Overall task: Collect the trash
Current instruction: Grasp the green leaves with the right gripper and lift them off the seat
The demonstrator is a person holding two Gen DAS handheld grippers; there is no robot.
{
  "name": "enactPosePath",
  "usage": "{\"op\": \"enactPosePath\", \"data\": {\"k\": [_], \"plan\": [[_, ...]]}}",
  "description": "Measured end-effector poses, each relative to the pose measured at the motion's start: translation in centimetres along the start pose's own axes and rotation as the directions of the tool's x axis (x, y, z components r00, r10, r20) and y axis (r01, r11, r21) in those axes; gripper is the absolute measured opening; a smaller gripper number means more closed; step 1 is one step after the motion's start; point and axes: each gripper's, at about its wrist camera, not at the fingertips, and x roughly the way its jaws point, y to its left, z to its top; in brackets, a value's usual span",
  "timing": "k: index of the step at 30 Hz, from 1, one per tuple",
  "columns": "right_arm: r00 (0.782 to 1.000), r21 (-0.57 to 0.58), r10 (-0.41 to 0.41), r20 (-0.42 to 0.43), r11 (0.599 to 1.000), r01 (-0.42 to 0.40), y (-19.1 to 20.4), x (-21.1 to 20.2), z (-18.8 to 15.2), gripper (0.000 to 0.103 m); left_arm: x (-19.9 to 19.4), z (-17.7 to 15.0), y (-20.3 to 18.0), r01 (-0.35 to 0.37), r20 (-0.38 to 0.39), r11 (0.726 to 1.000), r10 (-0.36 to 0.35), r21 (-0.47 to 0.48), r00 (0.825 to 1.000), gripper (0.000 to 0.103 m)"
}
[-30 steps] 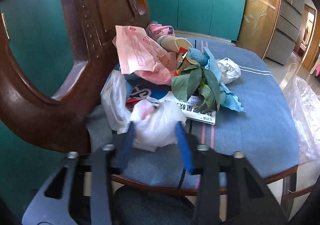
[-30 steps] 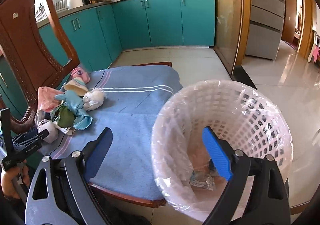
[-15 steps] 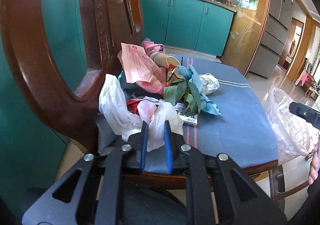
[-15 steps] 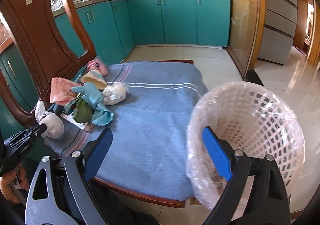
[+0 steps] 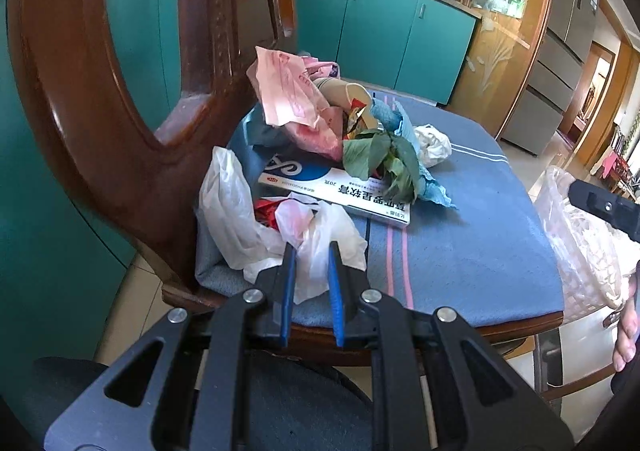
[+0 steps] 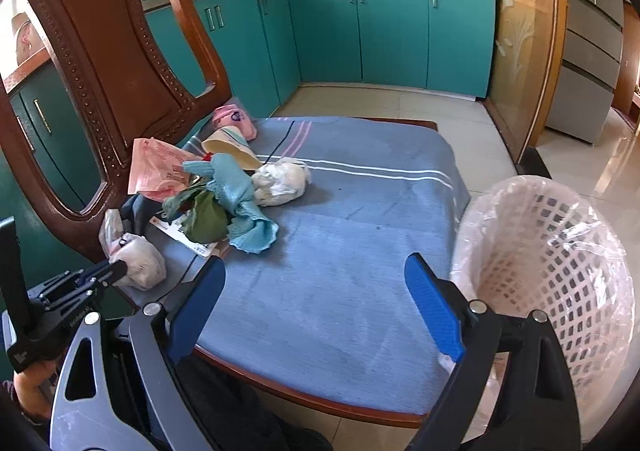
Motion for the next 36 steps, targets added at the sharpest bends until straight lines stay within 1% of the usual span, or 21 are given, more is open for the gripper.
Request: {"op": "enactPosePath", "data": {"k": [3,6,11,16,20,22,25,26,27,28,29,30,32,36], "plan": [[1.000,0.005,0.031,0.000,1.000,-0.031,0.6,1.0,0.5,0.089,-0.1,0.1,0.0,0.004,0.010,1.000,-0.004,-0.001,1.000,0.017],[0.997,-0.002,0.081,0.006,0.997,-0.081,1.6,2.0,1.1,0.089,-0.3,0.1,0.1,0.010,0.019,1.000,-0.010,-0.005,1.000,0.017],[0.987,-0.048,0.155,-0.030,0.986,-0.157,4.7,5.1,2.2,0.089,-0.3,0.0,0.2,0.011,0.016,1.000,-0.011,-0.008,1.000,0.017],[0.982,-0.088,0.178,-0.054,0.979,-0.183,8.1,7.9,3.3,0.089,-0.1,-0.1,0.1,0.009,0.008,1.000,-0.009,-0.001,1.000,0.017],[0.983,-0.132,0.158,-0.094,0.977,-0.170,10.5,10.3,3.3,0.088,0.0,0.0,0.1,0.006,0.001,1.000,-0.006,0.001,1.000,0.017],[0.983,-0.151,0.136,-0.119,0.976,-0.154,11.1,11.4,3.1,0.082,0.0,0.0,0.0,0.006,0.001,1.000,-0.006,0.005,1.000,0.017],[0.977,-0.157,0.146,-0.156,0.973,-0.171,11.4,12.4,2.6,0.067,0.1,0.0,-0.1,0.006,0.001,1.000,-0.006,0.008,1.000,0.017],[0.977,-0.163,0.142,-0.162,0.972,-0.168,11.5,12.6,2.4,0.057,0.1,0.0,-0.2,0.006,0.000,1.000,-0.006,0.010,1.000,0.017],[0.976,-0.167,0.141,-0.163,0.972,-0.168,11.5,12.7,2.2,0.045,0.2,0.0,-0.2,0.006,-0.001,1.000,-0.006,0.011,1.000,0.017],[0.976,-0.168,0.142,-0.164,0.971,-0.169,11.5,12.8,2.0,0.038,0.2,0.0,-0.3,0.005,-0.001,1.000,-0.005,0.011,1.000,0.017],[0.975,-0.165,0.146,-0.166,0.971,-0.173,11.4,12.7,1.8,0.026,0.3,0.0,-0.3,0.006,-0.002,1.000,-0.005,0.011,1.000,0.017],[0.974,-0.161,0.154,-0.165,0.970,-0.181,11.2,12.6,1.7,0.022,0.3,0.0,-0.3,0.005,-0.001,1.000,-0.005,0.011,1.000,0.017],[0.974,-0.157,0.161,-0.160,0.970,-0.186,10.9,12.3,1.6,0.018,0.3,0.0,-0.4,0.006,0.001,1.000,-0.006,0.011,1.000,0.017],[0.971,-0.138,0.190,-0.146,0.968,-0.210,10.1,11.0,1.2,0.016,0.2,0.0,-0.4,0.010,0.005,1.000,-0.010,0.008,1.000,0.017]]}}
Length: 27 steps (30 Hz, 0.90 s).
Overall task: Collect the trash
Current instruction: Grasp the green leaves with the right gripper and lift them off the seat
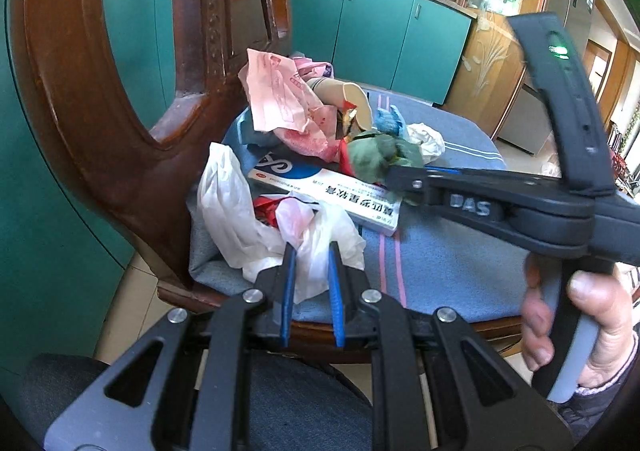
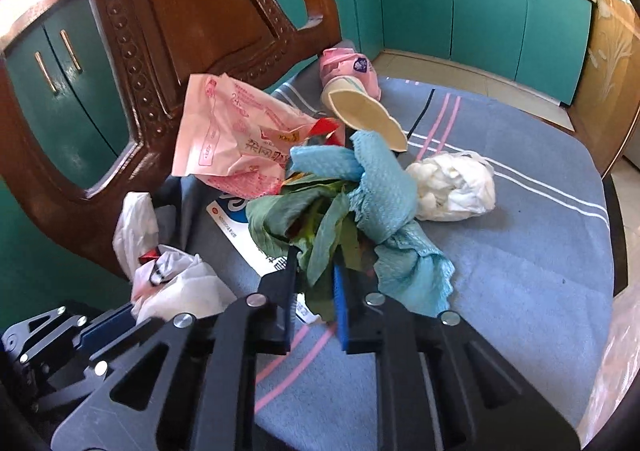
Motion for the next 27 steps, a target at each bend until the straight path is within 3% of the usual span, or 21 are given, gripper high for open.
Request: {"op": "enactPosePath", "data": {"k": [8,13,21,27], "plan": [[0.996,0.051,0.005,0.086,0.999,-0.009,-2.6,-5.2,-0.5,0.015,-0.4,0.0,0.1,0.019,0.010,1.000,-0.019,-0.005,1.000,0.017],[0.988,0.088,-0.081,0.131,0.994,0.070,-5.5,-8.6,-1.6,0.015,-0.6,0.2,-0.5,0.035,0.016,0.999,-0.035,0.001,0.999,0.017],[0.978,0.200,-0.172,0.114,0.969,0.147,-10.1,-9.9,-3.5,0.015,0.0,0.5,-2.3,0.077,0.011,0.997,-0.077,0.026,0.997,0.017],[0.978,0.203,-0.185,0.098,0.966,0.162,-10.4,-9.7,-4.6,0.015,0.5,0.4,-3.0,0.078,-0.002,0.996,-0.078,0.040,0.997,0.017]]}}
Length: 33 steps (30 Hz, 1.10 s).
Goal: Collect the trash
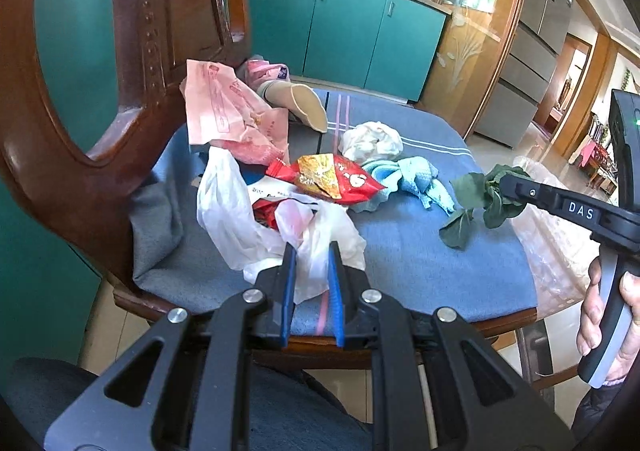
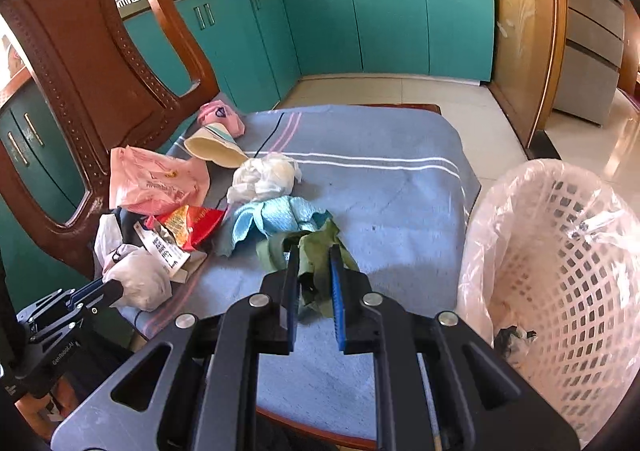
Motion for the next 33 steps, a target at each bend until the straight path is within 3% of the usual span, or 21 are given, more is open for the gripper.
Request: {"op": "enactPosePath", "data": {"k": [9,10,12,14,20,27,33], "plan": [[0.999,-0.017,-0.015,-0.038,1.000,0.014,0.2,0.4,-0.5,0.017,0.1,-0.2,0.3,0.004,-0.005,1.000,-0.004,-0.007,1.000,0.017],[0.999,-0.018,-0.019,-0.043,1.000,0.019,0.2,0.4,-0.6,0.019,0.2,-0.2,0.3,0.006,-0.007,1.000,-0.006,-0.009,1.000,0.017],[0.998,-0.011,-0.032,-0.053,0.999,0.031,0.0,0.5,-0.9,0.041,0.2,-0.3,0.4,0.008,-0.011,1.000,-0.008,-0.011,1.000,0.017],[0.997,-0.008,-0.036,-0.063,0.999,0.035,0.0,0.8,-1.1,0.052,0.5,-0.4,0.4,0.011,-0.017,1.000,-0.011,-0.011,1.000,0.017],[0.994,-0.049,-0.038,-0.105,0.998,0.033,1.1,2.7,-1.7,0.063,1.0,-0.4,0.7,0.013,-0.025,1.000,-0.013,-0.015,1.000,0.017],[0.987,-0.079,-0.013,-0.157,0.997,0.001,2.7,5.0,-2.2,0.065,1.2,-0.5,1.0,0.014,-0.030,1.000,-0.014,-0.023,0.999,0.018],[0.988,-0.109,-0.014,-0.152,0.994,-0.003,3.6,5.1,-2.0,0.078,1.3,-0.4,1.0,0.013,-0.032,1.000,-0.014,-0.023,0.999,0.018]]}}
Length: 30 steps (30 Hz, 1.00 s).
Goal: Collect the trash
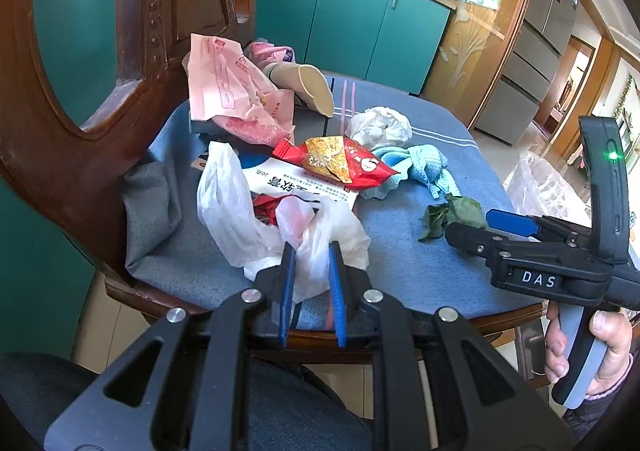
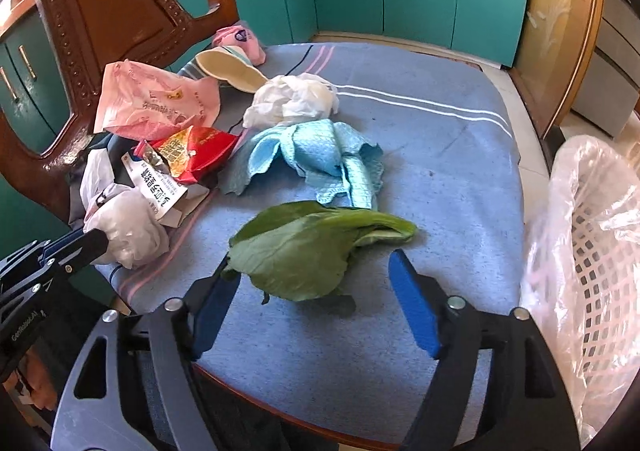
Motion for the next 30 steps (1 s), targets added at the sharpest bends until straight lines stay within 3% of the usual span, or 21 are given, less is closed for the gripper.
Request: {"op": "enactPosePath", "data": {"k": [8,16,22,24,27,30], "plan": [[0.996,-0.049,-0.084,0.039,0.995,0.086,0.8,1.4,1.6,0.088,0.2,-0.1,0.0,-0.003,-0.005,1.000,0.003,-0.005,1.000,0.018],[0.994,-0.077,-0.102,0.032,0.992,0.104,1.2,2.9,2.0,0.087,0.4,-0.1,0.4,-0.001,-0.011,1.000,0.001,-0.017,1.000,0.018],[0.992,-0.078,-0.120,0.050,0.989,0.123,0.4,2.3,1.9,0.056,0.5,-0.1,0.3,-0.004,-0.008,1.000,0.004,-0.019,1.000,0.018],[0.995,-0.057,-0.085,0.047,0.995,0.088,-0.2,1.8,1.8,0.035,0.4,0.0,0.4,-0.004,-0.002,1.000,0.004,-0.029,1.000,0.018],[0.997,-0.053,-0.053,0.061,0.997,0.056,-0.4,1.0,1.6,0.021,0.1,0.0,0.4,-0.006,0.006,0.999,0.007,-0.033,1.000,0.018],[0.996,-0.055,-0.041,0.078,0.997,0.045,-0.1,0.1,1.4,0.018,-0.7,0.1,0.2,-0.008,0.023,0.999,0.009,-0.033,1.000,0.018]]}}
